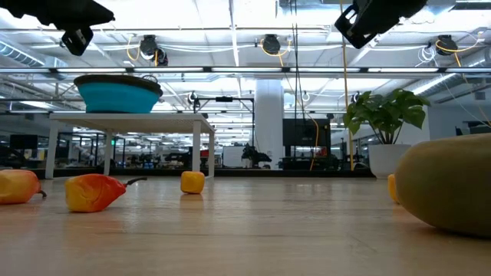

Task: Pick & Place Fruit
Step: Put the right peach into the blue strainer bowl on the shelf

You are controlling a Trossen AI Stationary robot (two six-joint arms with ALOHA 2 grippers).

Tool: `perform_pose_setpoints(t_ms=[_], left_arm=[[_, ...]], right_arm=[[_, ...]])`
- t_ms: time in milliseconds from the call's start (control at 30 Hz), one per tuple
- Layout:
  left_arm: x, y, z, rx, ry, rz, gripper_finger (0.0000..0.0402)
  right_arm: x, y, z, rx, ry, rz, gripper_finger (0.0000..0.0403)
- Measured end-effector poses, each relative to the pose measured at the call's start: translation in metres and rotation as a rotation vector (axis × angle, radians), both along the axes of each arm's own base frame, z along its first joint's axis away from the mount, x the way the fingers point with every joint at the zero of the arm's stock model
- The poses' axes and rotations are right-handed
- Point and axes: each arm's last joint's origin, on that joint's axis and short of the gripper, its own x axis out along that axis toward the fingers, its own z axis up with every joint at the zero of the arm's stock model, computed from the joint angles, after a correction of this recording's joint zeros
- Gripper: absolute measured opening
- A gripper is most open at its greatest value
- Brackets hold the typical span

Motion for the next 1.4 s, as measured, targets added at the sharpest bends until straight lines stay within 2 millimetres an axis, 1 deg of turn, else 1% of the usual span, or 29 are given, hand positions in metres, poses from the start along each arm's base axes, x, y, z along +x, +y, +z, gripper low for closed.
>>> perform_pose_setpoints(t_ms=[167,367,567,700,900,1100,1233,1400], left_arm=[[-0.001,0.0,-0.001,-0.001,0.01,-0.021,0.0014],[-0.001,0.0,-0.001,-0.004,0.01,-0.031,0.0002],[-0.001,0.0,-0.001,-0.002,0.011,-0.032,0.0019],[-0.001,0.0,-0.001,0.012,0.012,-0.034,0.0019],[-0.001,0.0,-0.001,0.032,0.014,-0.038,0.0002],[-0.001,0.0,-0.002,0.051,0.02,-0.041,0.002],[-0.001,0.0,-0.002,0.051,0.02,-0.041,0.0022],[-0.001,0.0,-0.002,0.05,0.02,-0.041,0.0005]], right_arm=[[0.011,0.01,-0.014,-0.025,0.078,0.023,0.0],[0.02,0.021,-0.038,-0.031,0.192,0.017,0.0],[0.025,0.031,-0.055,-0.033,0.255,0.016,0.0006],[0.026,0.035,-0.062,-0.018,0.294,-0.004,0.0033],[0.026,0.038,-0.067,0.04,0.343,-0.039,0.0097],[0.025,0.04,-0.067,0.058,0.345,-0.059,0.0153],[0.028,0.041,-0.071,0.058,0.351,-0.061,0.0173],[0.032,0.044,-0.081,0.046,0.365,-0.058,0.0177]])
